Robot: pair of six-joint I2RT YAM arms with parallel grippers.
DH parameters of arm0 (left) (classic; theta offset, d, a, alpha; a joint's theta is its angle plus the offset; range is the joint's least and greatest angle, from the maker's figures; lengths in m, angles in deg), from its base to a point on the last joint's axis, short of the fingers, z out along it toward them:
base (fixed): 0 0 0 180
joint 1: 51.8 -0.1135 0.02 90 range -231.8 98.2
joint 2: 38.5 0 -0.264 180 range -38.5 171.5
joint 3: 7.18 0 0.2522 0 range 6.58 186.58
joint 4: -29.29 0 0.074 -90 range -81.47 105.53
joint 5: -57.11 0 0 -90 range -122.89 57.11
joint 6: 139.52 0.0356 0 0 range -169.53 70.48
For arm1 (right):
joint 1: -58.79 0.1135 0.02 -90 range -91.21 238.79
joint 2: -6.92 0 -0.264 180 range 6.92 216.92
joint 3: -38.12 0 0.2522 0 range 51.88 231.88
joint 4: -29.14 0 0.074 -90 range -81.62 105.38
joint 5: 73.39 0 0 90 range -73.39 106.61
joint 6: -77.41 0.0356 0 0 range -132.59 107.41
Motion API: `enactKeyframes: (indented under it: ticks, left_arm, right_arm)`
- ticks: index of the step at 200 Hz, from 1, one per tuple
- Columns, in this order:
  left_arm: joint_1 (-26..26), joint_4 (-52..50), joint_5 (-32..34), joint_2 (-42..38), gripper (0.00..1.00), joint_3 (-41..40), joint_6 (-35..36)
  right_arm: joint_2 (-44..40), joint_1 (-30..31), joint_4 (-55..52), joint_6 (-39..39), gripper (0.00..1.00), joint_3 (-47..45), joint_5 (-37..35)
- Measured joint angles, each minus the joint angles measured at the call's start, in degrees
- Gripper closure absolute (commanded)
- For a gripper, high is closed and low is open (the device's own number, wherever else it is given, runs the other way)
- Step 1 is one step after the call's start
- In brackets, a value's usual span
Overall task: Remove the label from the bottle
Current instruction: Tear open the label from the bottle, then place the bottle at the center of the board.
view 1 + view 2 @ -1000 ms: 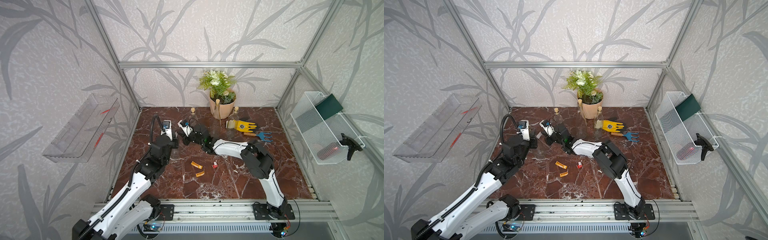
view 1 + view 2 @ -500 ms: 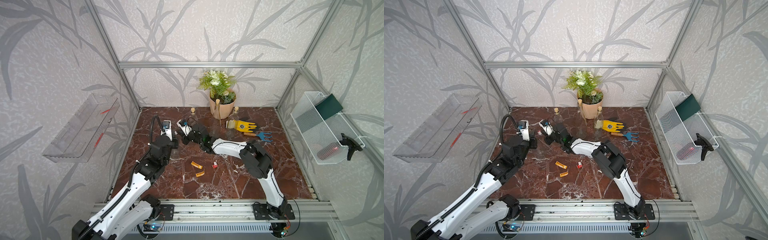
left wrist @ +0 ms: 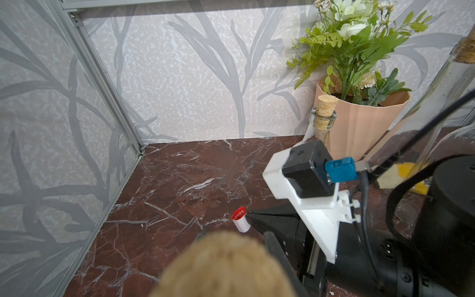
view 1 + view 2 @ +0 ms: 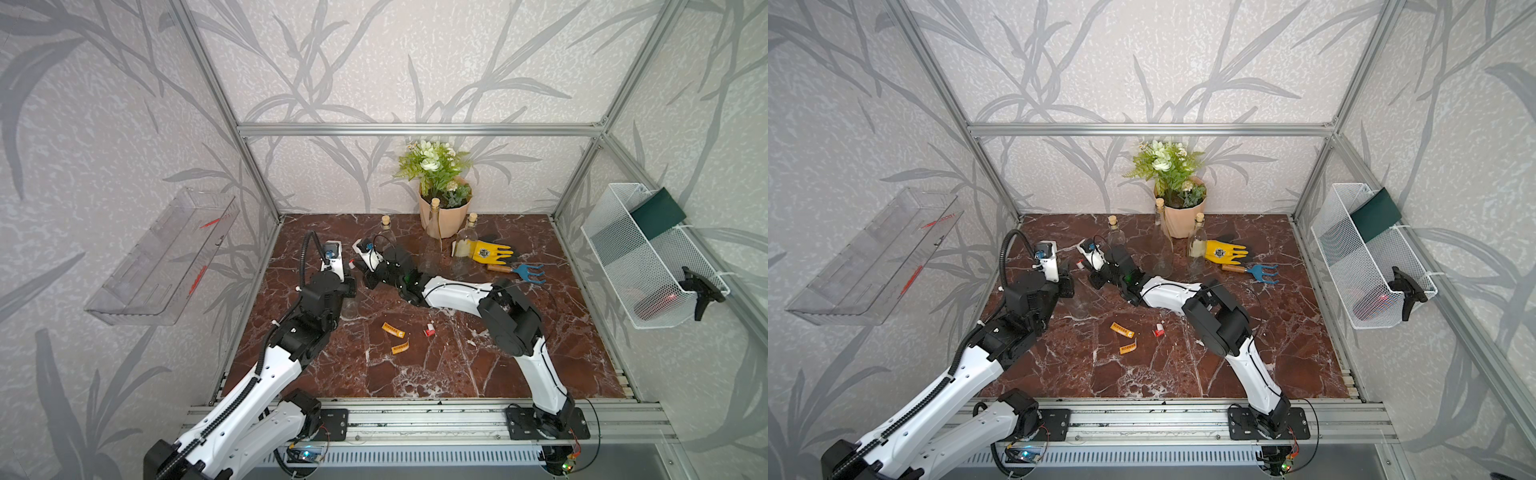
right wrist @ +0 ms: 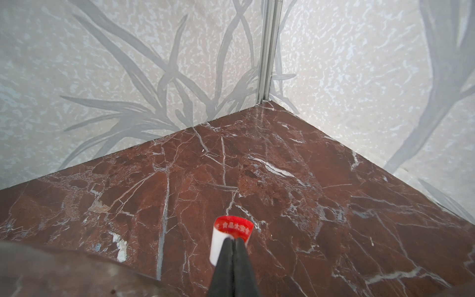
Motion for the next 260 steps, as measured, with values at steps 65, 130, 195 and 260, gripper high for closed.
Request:
enactKeyframes:
  ticks: [65,130,195,260]
  left_arm:
    - [-1.0,-0.3,0.7,2.8,1.00,2.1,0.7]
    - [-2.3,5.4,1.2,12.3,1.00,8.4,1.7]
    - [-6.5,11.0,-0.1,19.6,1.00,12.2,2.2]
    - [-10.2,12.4,-3.0,26.6,1.00,18.7,2.3]
  right_arm:
    - [-19.6,2.1,-2.1,-4.7,1.00,-13.2,-3.0]
    - [-42.1,3.5,-7.7,-5.0,1.00,-31.5,-8.3]
    - [-54.3,5.0,-16.7,-3.3,1.00,-43.1,-13.4]
    - [-55.8,5.2,-20.2,-1.4,1.00,-46.5,-16.3]
